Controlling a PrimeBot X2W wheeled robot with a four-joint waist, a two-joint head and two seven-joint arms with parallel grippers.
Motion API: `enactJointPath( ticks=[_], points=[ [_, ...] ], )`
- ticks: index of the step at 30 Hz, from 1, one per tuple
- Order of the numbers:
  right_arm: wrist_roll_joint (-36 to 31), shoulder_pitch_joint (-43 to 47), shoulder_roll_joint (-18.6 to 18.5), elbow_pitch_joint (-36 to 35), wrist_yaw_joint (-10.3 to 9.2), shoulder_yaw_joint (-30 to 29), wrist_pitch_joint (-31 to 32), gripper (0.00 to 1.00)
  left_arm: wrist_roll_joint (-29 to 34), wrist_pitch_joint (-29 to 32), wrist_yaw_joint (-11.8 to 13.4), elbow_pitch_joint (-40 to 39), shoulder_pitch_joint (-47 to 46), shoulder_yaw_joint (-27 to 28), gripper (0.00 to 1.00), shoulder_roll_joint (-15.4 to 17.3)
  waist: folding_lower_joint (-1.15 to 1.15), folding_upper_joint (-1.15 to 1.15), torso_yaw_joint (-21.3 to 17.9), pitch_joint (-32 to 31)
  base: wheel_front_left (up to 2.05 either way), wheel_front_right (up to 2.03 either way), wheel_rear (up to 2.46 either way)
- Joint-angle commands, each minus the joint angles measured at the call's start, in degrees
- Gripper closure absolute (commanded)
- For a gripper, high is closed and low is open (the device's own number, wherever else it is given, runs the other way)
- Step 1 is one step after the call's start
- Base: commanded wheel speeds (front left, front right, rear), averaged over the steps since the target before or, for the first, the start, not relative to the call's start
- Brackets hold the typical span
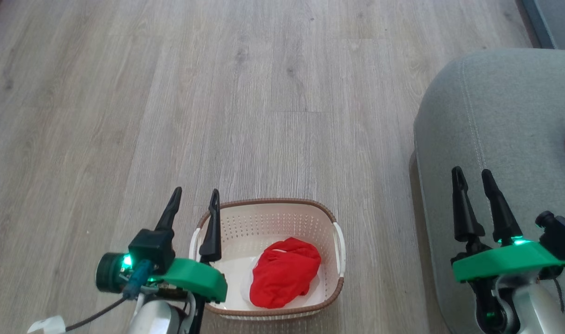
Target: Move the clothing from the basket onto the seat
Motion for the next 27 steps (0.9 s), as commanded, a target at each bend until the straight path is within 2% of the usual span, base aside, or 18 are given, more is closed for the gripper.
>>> enactJointPath(
  ticks=[1,6,13,23,27],
  points=[
    [-0.17,-0.99,-0.52,-1.71,-0.01,1.25,-0.53,0.00,-0.37,-0.29,-0.09,-1.66,-1.66,1.41,0.00,0.05,0.00,0.00,-0.04,0.04,0.00,0.00,0.00],
    [-2.02,-1.60,-1.43,-1.60,-0.01,1.73,-0.53,0.00,-0.90,-0.29,-0.34,-0.67,-1.68,0.81,0.00,0.05,0.00,0.00,-0.52,0.96,0.00,0.00,0.00],
    [-3.93,-3.51,-3.05,-1.60,-0.01,0.95,-0.53,0.00,-1.27,-0.29,0.02,4.82,-3.31,-0.99,0.00,0.05,0.00,0.00,-1.71,5.17,0.00,0.00,0.00],
    [-6.99,-7.28,-8.03,-6.77,-0.01,0.42,-0.53,0.00,-1.97,-0.29,0.15,14.61,-12.42,-7.34,0.00,0.05,0.00,0.00,-3.88,19.74,0.00,0.00,0.00],
    [-6.57,-8.86,-9.64,-9.14,-0.01,-0.58,-0.53,0.00,-2.48,-0.29,0.38,21.09,-17.85,-10.36,0.00,0.05,0.00,0.00,-5.08,25.97,0.00,0.00,0.00]
  ],
)
